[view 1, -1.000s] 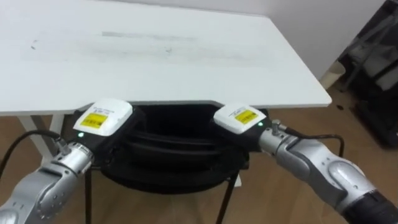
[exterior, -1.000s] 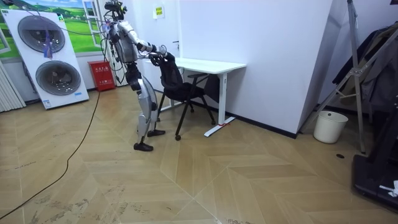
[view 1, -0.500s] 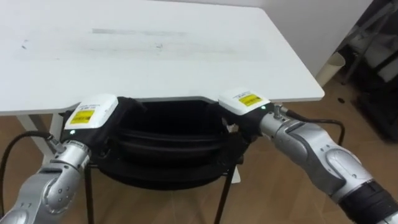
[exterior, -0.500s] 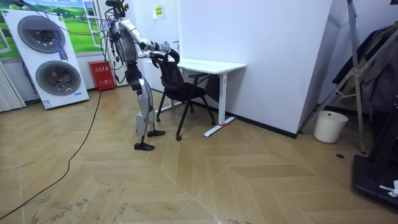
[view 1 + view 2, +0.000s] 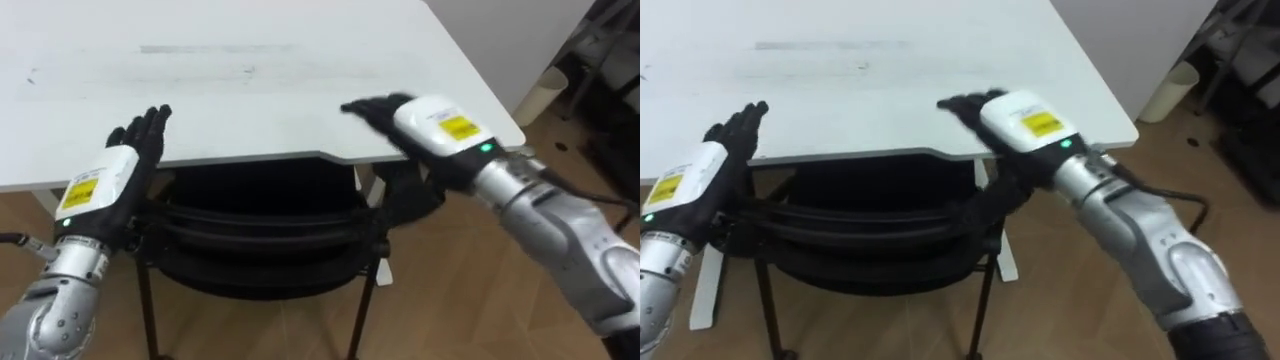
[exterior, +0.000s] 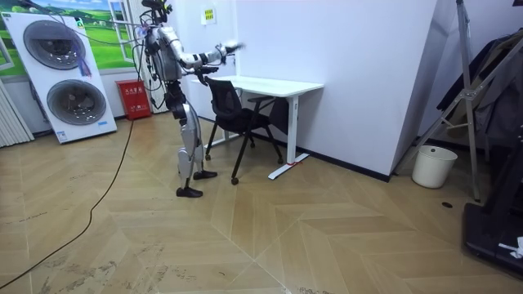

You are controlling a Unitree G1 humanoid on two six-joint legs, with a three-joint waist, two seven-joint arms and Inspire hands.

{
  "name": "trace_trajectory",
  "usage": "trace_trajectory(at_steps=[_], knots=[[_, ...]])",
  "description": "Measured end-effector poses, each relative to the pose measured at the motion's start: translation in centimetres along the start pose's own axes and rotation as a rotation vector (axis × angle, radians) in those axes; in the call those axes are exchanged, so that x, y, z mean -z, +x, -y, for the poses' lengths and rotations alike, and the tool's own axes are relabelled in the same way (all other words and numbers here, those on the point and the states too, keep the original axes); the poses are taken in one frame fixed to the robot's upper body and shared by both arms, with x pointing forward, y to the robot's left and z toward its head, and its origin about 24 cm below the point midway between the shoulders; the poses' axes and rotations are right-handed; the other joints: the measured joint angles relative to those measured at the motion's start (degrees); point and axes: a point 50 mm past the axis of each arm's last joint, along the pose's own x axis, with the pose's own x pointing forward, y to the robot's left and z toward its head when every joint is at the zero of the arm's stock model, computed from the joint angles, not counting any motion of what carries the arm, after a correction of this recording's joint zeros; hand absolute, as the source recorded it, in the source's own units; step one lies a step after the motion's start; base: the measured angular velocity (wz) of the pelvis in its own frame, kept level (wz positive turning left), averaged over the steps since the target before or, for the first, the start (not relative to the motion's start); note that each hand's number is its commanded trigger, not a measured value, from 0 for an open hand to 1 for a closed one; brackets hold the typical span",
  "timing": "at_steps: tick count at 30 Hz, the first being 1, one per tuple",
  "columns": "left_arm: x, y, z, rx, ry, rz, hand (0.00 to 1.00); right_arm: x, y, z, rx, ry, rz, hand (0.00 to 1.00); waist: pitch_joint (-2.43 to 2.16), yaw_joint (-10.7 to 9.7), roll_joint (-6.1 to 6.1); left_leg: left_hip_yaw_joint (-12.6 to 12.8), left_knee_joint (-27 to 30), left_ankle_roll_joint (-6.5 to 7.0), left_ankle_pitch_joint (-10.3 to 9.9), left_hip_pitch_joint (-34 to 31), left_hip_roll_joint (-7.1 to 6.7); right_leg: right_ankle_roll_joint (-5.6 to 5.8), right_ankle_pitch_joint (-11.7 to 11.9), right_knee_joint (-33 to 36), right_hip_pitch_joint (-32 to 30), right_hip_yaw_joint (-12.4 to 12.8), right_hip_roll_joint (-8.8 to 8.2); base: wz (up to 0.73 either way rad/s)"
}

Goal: Push chair

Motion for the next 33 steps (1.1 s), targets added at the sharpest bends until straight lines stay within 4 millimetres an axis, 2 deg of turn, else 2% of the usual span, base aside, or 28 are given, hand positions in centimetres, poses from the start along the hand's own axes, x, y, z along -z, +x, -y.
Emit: trace_trajectory(at_steps=[1, 2, 3, 4, 5, 6, 7, 8, 10, 11, 12, 13, 14, 16, 17, 19, 20, 21, 22, 23, 24, 25, 26, 28, 29, 31, 32, 33], knots=[[0.6, -0.8, -0.5, -0.059, -0.035, -0.011, 0.0, 1.5, -0.3, 2.8, 0.215, 0.027, -0.063, 0.0, 0.16, -0.1, 0.51, 0.49, 1.59, 0.34, -0.85, -0.57, 0.36, 0.08, 0.03, 0.0, 0.0, 0.23, -0.1, -0.12], [1.1, -1.3, -0.7, -0.083, -0.049, -0.032, 0.0, 2.2, -0.7, 4.2, 0.321, 0.047, -0.097, 0.0, -0.06, -0.25, 0.51, 0.81, 3.15, 0.42, -1.84, -1.23, 0.58, 0.2, 0.02, 0.04, 0.03, 0.36, -0.01, -0.2], [1.8, -2.3, -0.9, -0.141, -0.095, -0.073, 0.0, 3.6, -1.9, 6.5, 0.504, 0.084, -0.166, 0.0, -0.15, -0.2, 0.96, 0.98, 5.21, 0.57, -3.62, -1.96, 0.67, 0.48, -0.01, 0.04, 0.09, 1.01, 0.31, -0.17], [2.7, -3.3, -1.3, -0.2, -0.164, -0.12, 0.0, 4.8, -3.8, 8.1, 0.658, 0.129, -0.24, 0.0, -0.26, -0.24, 0.85, 0.72, 5.56, 0.83, -4.11, -2.01, 0.42, 0.97, 0.04, 0.02, 0.15, 2.02, 0.75, -0.16], [3.1, -3.9, -1.5, -0.231, -0.2, -0.147, 0.0, 5.4, -4.8, 8.7, 0.728, 0.149, -0.277, 0.0, -0.27, -0.53, 0.84, 0.74, 5.62, 0.97, -4.24, -2.0, 0.29, 1.36, 0.27, -0.03, 0.13, 2.88, 0.85, -0.11], [4.2, -5.2, -1.9, -0.315, -0.293, -0.216, 0.0, 6.4, -6.7, 9.7, 0.852, 0.197, -0.355, 0.0, -0.26, -1.51, 1.02, 1.07, 5.8, 1.19, -4.53, -1.99, 0.15, 1.58, 0.45, -0.01, 0.09, 3.22, 0.67, -0.05], [5.4, -6.8, -2.0, -0.41, -0.398, -0.307, 0.0, 7.4, -8.9, 10.5, 0.963, 0.249, -0.443, 0.0, -0.46, -2.7, 1.43, 1.13, 5.73, 1.37, -4.65, -1.97, -0.2, 1.66, 0.5, 0.01, 0.06, 3.32, 0.35, -0.04], [5.9, -7.5, -2.1, -0.47, -0.462, -0.351, 0.0, 7.9, -10.0, 10.7, 1.011, 0.274, -0.489, 0.0, -0.6, -3.18, 1.64, 1.15, 5.69, 1.47, -4.72, -1.96, -0.45, 1.72, 0.49, 0.01, 0.07, 3.3, 0.15, 0.0], [8.1, -9.9, -3.3, -0.883, -0.8, -0.523, 0.0, 9.5, -15.1, 11.0, 1.189, 0.366, -0.721, 0.0, -1.92, -3.88, 2.89, 2.71, 4.34, 1.79, -4.91, -0.75, -0.51, 1.95, 0.49, 0.09, 0.16, 4.63, -0.54, -0.26], [8.9, -10.9, -3.5, -0.985, -0.855, -0.576, 0.0, 9.7, -16.4, 10.7, 1.219, 0.384, -0.785, 0.0, -2.32, -3.87, 3.48, 3.45, 3.71, 1.89, -4.97, -0.17, -0.57, 2.06, 0.44, 0.09, 0.3, 5.03, -0.81, -0.46], [10.8, -12.9, -3.1, -1.146, -0.933, -0.691, 0.0, 10.0, -19.4, 9.9, 1.257, 0.402, -0.919, 0.0, -2.59, -4.28, 3.99, 4.6, 2.37, 2.02, -4.95, 1.4, -0.64, 2.35, 0.28, 0.01, 1.02, 5.82, -1.31, -0.43], [12.5, -15.2, -1.9, -1.252, -1.001, -0.841, 0.0, 10.2, -23.0, 8.8, 1.27, 0.422, -1.091, 0.0, -2.69, -4.66, 5.03, 5.69, 1.03, 2.05, -4.94, 3.21, -1.11, 2.66, 0.01, 0.12, 1.86, 6.56, -1.98, -0.41], [13.4, -16.7, -1.0, -1.294, -1.025, -0.937, 0.0, 10.2, -25.6, 8.0, 1.267, 0.419, -1.213, 0.0, -2.82, -4.79, 5.27, 5.99, 0.34, 2.07, -4.95, 4.07, -1.23, 2.88, -0.19, 0.07, 2.24, 6.67, -2.36, -0.34], [15.0, -22.8, 4.1, -1.317, -1.061, -1.359, 0.0, 8.7, -35.7, 4.4, 1.312, 0.459, -1.729, 0.0, -2.92, -5.75, 6.1, 8.13, -1.37, 2.05, -4.97, 5.81, -1.04, 2.77, -0.37, 0.11, 2.6, 8.18, -3.41, -0.3], [14.8, -24.7, 5.4, -1.321, -1.06, -1.47, 0.0, 7.9, -37.6, 3.4, 1.342, 0.472, -1.842, 0.0, -2.92, -6.14, 6.12, 8.64, -1.59, 2.07, -4.99, 6.03, -0.97, 2.71, -0.51, 0.23, 2.6, 8.2, -3.63, -0.32], [12.9, -30.9, 9.5, -1.269, -1.011, -1.804, 0.0, 2.8, -44.5, 0.2, 1.406, 0.403, -2.201, 0.0, -3.02, -8.39, 5.83, 8.66, -1.59, 1.92, -5.71, 6.09, -1.02, 2.8, -1.17, 0.26, 2.71, 8.4, -3.38, -0.13], [12.3, -32.0, 10.5, -1.238, -1.005, -1.867, 0.0, 1.5, -46.0, -0.3, 1.388, 0.364, -2.282, 0.0, -3.1, -8.6, 5.62, 8.81, -1.48, 1.85, -5.99, 6.13, -0.98, 2.81, -1.26, 0.23, 2.73, 8.73, -3.22, 0.0], [10.9, -34.7, 12.1, -1.16, -0.992, -2.002, 0.0, -0.8, -48.2, -1.0, 1.34, 0.311, -2.418, 0.0, -2.88, -9.49, 5.94, 8.86, -0.8, 1.87, -6.8, 6.1, -0.93, 2.86, -1.53, 0.17, 3.01, 9.55, -2.95, -0.07], [9.2, -37.2, 13.3, -1.064, -0.981, -2.117, 0.0, -2.7, -49.8, -1.3, 1.291, 0.285, -2.521, 0.0, -2.88, -10.64, 5.9, 8.78, 0.73, 1.79, -7.98, 5.9, -0.81, 2.89, -1.85, 0.14, 3.6, 9.56, -2.83, 0.0], [8.4, -38.3, 13.7, -1.014, -0.983, -2.164, 0.0, -3.5, -50.4, -1.5, 1.263, 0.28, -2.563, 0.0, -2.87, -11.34, 5.85, 8.68, 1.44, 1.76, -8.42, 5.86, -0.76, 2.9, -1.97, 0.05, 4.06, 9.42, -2.73, 0.07], [7.2, -39.7, 14.3, -0.871, -0.974, -2.232, 0.0, -5.2, -51.4, -1.8, 1.149, 0.25, -2.654, 0.0, -2.9, -12.52, 5.65, 8.28, 2.83, 1.53, -9.23, 5.64, -0.64, 2.9, -2.25, 0.03, 4.69, 9.39, -2.54, 0.14], [6.8, -39.8, 14.9, -0.73, -0.989, -2.248, 0.0, -6.1, -51.6, -2.4, 1.042, 0.253, -2.713, 0.0, -2.86, -13.3, 5.6, 7.98, 3.85, 1.44, -9.7, 5.31, -0.49, 2.87, -2.31, 0.0, 5.06, 9.13, -2.31, 0.14], [6.6, -39.9, 15.1, -0.666, -0.994, -2.252, 0.0, -6.3, -51.6, -2.8, 1.004, 0.269, -2.733, 0.0, -2.82, -13.51, 5.66, 7.79, 4.3, 1.28, -9.87, 5.05, -0.39, 2.79, -2.36, -0.05, 5.0, 8.96, -2.2, 0.15], [7.1, -38.0, 16.0, -0.348, -0.999, -2.173, 0.0, -6.3, -50.6, -4.9, 0.763, 0.348, -2.787, 0.0, -2.77, -13.94, 5.71, 7.36, 4.68, 1.21, -9.94, 4.81, -0.09, 2.54, -2.58, -0.02, 4.97, 8.49, -2.03, 0.07], [7.3, -37.2, 16.3, -0.274, -0.994, -2.14, 0.0, -6.0, -50.1, -5.6, 0.694, 0.374, -2.785, 0.0, -2.75, -13.85, 5.75, 7.36, 4.66, 1.19, -9.92, 4.91, 0.02, 2.55, -2.61, -0.03, 4.98, 8.44, -1.96, -0.06], [8.2, -33.7, 17.3, -0.04, -0.972, -2.001, 0.0, -4.2, -47.5, -8.5, 0.484, 0.499, -2.722, 0.0, -2.67, -13.61, 5.88, 7.53, 4.63, 0.95, -9.73, 5.19, 0.47, 2.74, -2.73, -0.12, 4.87, 9.1, -1.56, -0.16], [8.4, -32.7, 17.5, -0.002, -0.966, -1.963, 0.0, -3.8, -46.8, -9.1, 0.451, 0.533, -2.7, 0.0, -2.67, -13.33, 5.89, 7.91, 4.64, 0.92, -9.71, 5.18, 0.72, 2.65, -2.68, -0.13, 4.65, 9.42, -1.43, -0.23], [8.9, -30.6, 17.9, 0.061, -0.949, -1.887, 0.0, -3.0, -45.2, -10.5, 0.387, 0.611, -2.651, 0.0, -2.66, -12.97, 5.91, 8.62, 4.79, 0.83, -9.64, 5.08, 0.92, 2.51, -2.35, -0.16, 4.18, 9.7, -0.94, -0.14]])
